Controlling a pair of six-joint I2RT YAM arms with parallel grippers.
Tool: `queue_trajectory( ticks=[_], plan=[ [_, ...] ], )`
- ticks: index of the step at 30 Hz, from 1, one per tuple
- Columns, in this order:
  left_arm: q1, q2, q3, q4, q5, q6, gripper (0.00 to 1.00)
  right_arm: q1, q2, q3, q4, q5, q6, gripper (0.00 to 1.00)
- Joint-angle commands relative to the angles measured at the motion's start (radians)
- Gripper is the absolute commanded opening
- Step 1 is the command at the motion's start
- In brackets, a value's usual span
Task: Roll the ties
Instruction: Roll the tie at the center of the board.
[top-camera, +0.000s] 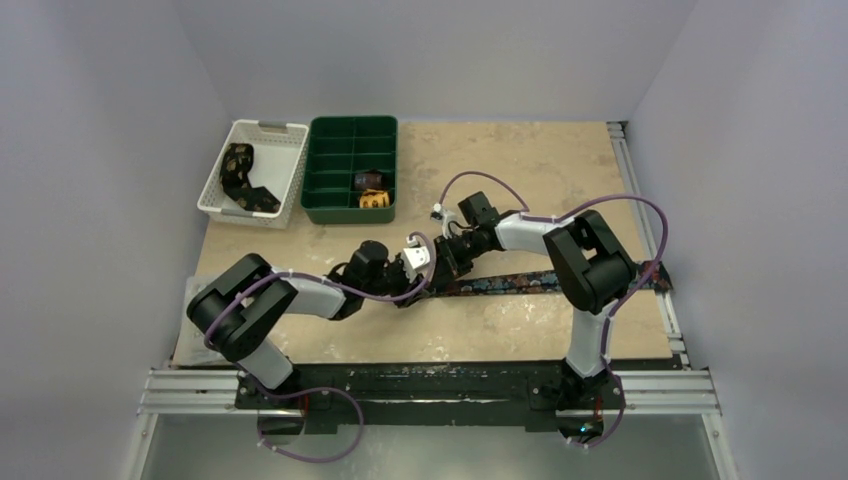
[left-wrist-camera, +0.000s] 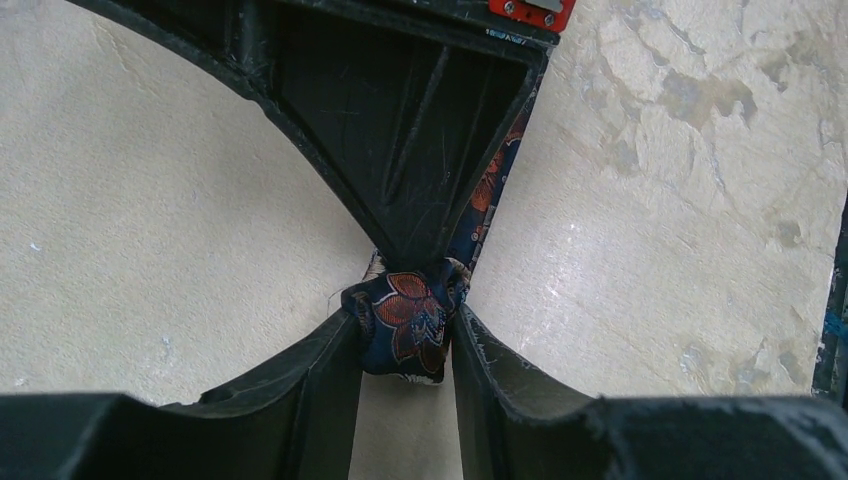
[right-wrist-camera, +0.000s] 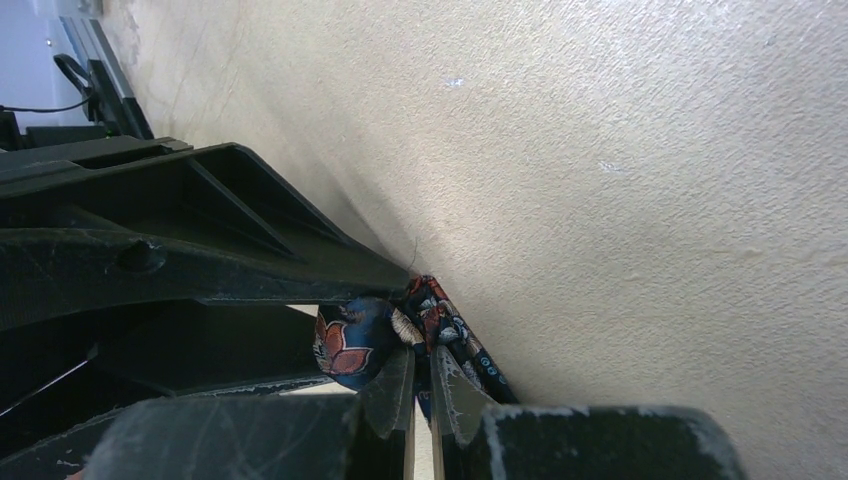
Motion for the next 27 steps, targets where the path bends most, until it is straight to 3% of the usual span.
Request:
queue_trajectory(
  ticks=[1,7,13,17,27],
  plan=[
    [-0.024,-0.027,-0.03,0.14,0.11,-0.022,0.36,0.018,0.047,-0.025,-0.006,0.154,-0.067,0.0],
    [-0.024,-0.043,-0.08,0.159,0.089,-0.011,0.37,-0.005,0.005,0.005,-0.038,0.193,-0.089,0.0],
    [-0.024,-0.046,-0.084,0.17,0.021,0.011,0.56,-0.004,-0.111,-0.024,0.006,0.199,-0.063,0.0],
    [-0.021,-0.065,-0.084,0.177,0.024,0.04,0.63,-0.003,-0.146,-0.07,0.062,0.228,-0.048,0.0],
    [-0.016,0.004,-0.058,0.215,0.047,0.037,0.66,0.013,-0.185,-0.11,0.08,0.206,0.004,0.0]
  ],
)
